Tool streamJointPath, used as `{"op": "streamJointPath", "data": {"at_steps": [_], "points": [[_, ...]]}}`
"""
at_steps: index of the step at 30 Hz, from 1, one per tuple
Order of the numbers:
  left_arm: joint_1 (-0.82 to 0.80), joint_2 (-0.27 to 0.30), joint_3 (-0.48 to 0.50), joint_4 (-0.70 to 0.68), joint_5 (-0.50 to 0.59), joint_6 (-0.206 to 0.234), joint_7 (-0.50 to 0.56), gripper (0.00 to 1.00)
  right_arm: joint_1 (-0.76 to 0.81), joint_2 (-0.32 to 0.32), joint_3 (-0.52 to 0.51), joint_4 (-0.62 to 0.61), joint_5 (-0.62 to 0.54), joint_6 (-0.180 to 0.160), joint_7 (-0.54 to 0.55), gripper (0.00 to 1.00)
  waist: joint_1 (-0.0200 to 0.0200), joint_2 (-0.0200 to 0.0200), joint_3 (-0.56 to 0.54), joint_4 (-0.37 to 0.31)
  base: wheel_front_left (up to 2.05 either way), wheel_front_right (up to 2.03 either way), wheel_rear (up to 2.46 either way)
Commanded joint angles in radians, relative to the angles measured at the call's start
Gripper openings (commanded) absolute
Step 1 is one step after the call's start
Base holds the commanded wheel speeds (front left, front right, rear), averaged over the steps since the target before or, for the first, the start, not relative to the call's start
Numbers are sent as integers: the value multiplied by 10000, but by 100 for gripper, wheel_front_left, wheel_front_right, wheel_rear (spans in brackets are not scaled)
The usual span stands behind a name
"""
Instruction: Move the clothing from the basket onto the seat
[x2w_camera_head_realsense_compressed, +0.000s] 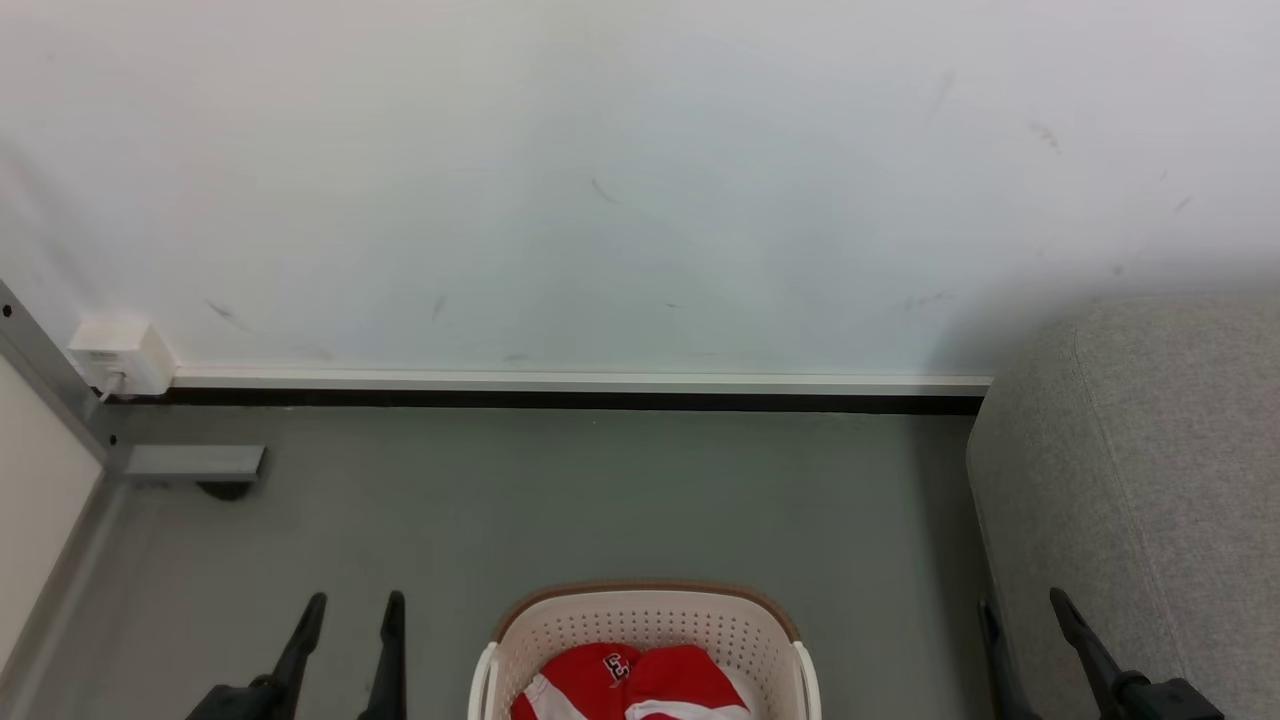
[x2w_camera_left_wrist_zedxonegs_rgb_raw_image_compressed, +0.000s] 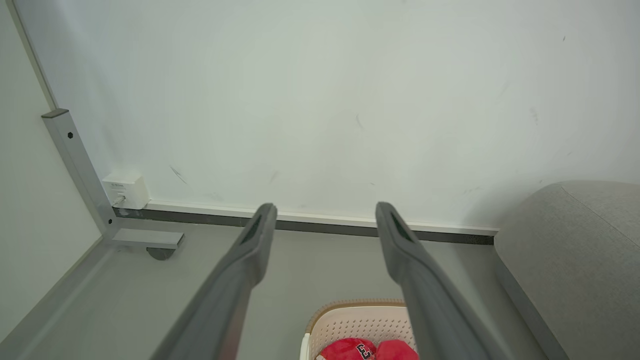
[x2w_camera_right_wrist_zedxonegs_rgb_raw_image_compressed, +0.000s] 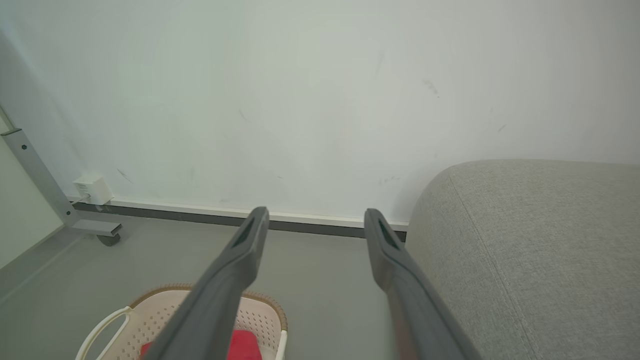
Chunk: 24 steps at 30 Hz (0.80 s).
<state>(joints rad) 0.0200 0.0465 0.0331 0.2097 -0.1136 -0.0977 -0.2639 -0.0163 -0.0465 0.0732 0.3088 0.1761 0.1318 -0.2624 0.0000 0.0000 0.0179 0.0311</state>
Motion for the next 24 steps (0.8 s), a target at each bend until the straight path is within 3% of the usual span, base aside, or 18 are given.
{"op": "streamJointPath", "data": {"at_steps": [1,16,24], "points": [[95,69,66,19,117,-42,-11,100,71,-70,-6,29,-16,-21,-37,100,0,0,-2,0,0,0,0],[64,68,118,87,-86,-78,-11,100,2,-68,3,20,111,-21,-37,100,0,0,50,-22,0,0,0],[-407,63,-3,-39,-33,-147,-9,100,-420,-67,-99,-212,6,-21,-36,100,0,0,933,-102,0,0,0]]}}
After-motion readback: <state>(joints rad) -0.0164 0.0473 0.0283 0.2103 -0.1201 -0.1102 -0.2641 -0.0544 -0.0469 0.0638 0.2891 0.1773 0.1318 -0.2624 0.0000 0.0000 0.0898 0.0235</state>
